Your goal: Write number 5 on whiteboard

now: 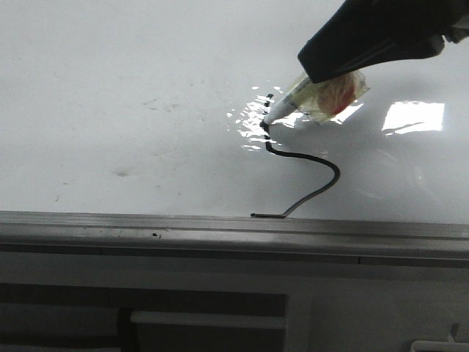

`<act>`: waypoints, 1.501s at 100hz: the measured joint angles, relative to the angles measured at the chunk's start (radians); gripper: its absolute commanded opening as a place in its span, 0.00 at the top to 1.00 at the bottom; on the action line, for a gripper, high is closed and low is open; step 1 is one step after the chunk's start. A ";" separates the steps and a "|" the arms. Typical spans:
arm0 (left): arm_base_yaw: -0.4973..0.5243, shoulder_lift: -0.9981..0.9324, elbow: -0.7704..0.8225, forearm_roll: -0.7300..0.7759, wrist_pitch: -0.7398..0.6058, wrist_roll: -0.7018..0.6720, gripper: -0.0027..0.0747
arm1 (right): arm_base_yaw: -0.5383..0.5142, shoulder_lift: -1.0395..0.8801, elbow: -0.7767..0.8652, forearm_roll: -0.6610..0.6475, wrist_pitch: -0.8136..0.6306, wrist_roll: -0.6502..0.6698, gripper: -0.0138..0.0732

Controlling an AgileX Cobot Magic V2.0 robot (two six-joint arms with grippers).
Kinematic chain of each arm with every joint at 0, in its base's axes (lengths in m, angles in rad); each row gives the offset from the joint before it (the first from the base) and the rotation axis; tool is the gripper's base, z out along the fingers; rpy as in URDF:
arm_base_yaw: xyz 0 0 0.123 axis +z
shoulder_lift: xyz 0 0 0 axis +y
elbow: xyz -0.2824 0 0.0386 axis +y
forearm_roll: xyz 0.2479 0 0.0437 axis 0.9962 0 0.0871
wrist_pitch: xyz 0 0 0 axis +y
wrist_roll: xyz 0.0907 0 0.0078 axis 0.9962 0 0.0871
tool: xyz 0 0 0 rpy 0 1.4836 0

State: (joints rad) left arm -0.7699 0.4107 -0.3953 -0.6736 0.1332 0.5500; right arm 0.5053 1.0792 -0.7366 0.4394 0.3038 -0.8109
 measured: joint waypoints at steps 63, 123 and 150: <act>0.000 0.000 0.000 0.000 0.000 0.000 0.99 | -0.173 -0.070 -0.010 0.035 0.150 0.002 0.89; 0.000 0.000 -0.003 0.000 0.013 0.000 0.33 | -0.160 -0.247 -0.069 0.040 0.257 0.002 0.89; 0.000 0.177 -0.126 0.023 0.304 0.216 0.44 | 0.084 -0.268 -0.086 0.045 0.310 -0.057 0.89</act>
State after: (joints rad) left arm -0.7699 0.5878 -0.5214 -0.6507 0.4377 0.7663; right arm 0.5895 0.8108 -0.8223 0.4845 0.6140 -0.8679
